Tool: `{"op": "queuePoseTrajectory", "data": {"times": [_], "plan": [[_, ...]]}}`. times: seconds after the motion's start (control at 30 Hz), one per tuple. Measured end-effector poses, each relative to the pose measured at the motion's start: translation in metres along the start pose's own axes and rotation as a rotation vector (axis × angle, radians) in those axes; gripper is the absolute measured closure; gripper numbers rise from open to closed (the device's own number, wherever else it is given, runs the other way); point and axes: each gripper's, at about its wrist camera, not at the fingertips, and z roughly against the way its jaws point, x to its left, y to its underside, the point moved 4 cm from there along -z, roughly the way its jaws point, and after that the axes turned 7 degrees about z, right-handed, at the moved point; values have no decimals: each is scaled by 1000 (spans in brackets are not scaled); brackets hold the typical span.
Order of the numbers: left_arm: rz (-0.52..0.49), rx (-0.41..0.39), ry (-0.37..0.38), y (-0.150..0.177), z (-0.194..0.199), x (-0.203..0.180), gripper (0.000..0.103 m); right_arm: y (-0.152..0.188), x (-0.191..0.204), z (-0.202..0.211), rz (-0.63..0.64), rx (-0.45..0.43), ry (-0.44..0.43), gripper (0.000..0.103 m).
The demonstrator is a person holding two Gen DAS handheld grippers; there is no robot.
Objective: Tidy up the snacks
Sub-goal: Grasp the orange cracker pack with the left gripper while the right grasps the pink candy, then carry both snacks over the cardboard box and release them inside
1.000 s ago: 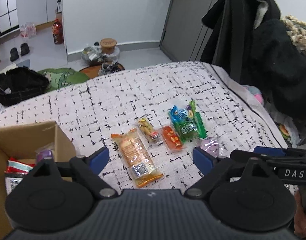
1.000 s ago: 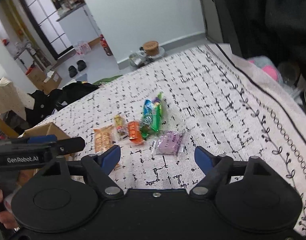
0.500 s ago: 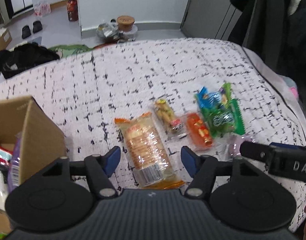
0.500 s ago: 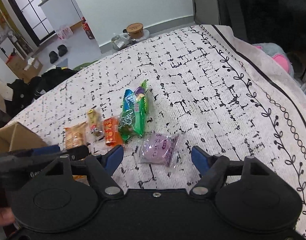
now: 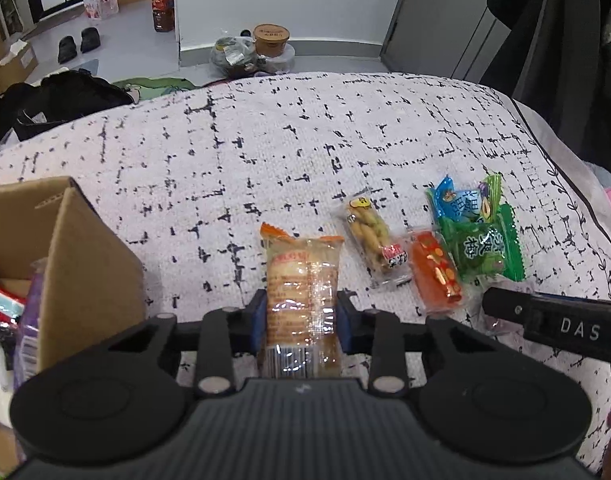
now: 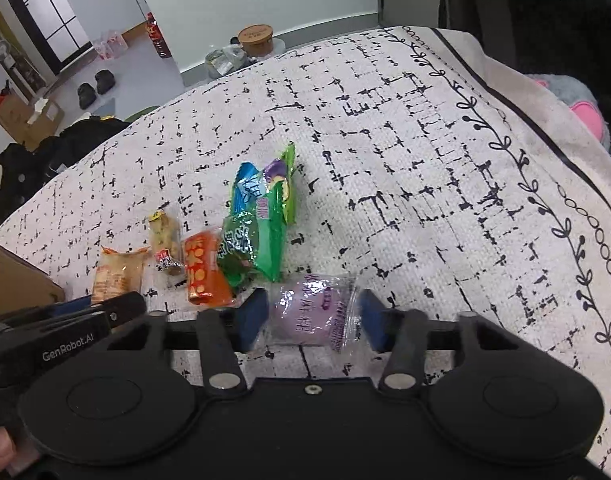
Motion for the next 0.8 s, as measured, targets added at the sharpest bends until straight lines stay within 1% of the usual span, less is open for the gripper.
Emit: {"op": "queuePoseTrajectory", "data": {"times": [0.1, 0.27, 0.37, 0.5, 0.6, 0.67, 0.8], "plan": [[5, -11, 6, 0, 6, 2, 70, 0, 2, 5, 21, -12, 16, 68], [-19, -39, 8, 2, 19, -2, 70, 7, -4, 15, -5, -22, 7, 70], [-15, -45, 37, 3, 28, -3, 70, 11, -5, 26, -6, -39, 6, 70], [-44, -63, 56, 5, 46, -4, 70, 15, -2, 40, 8, -63, 7, 71], [-34, -77, 99, 5, 64, 0, 70, 17, 9, 51, 48, -84, -8, 71], [-21, -81, 126, 2, 76, 4, 70, 17, 15, 59, 65, -108, -22, 71], [-32, -128, 151, -2, 100, 12, 70, 16, 30, 78, 82, -169, -35, 71]]}}
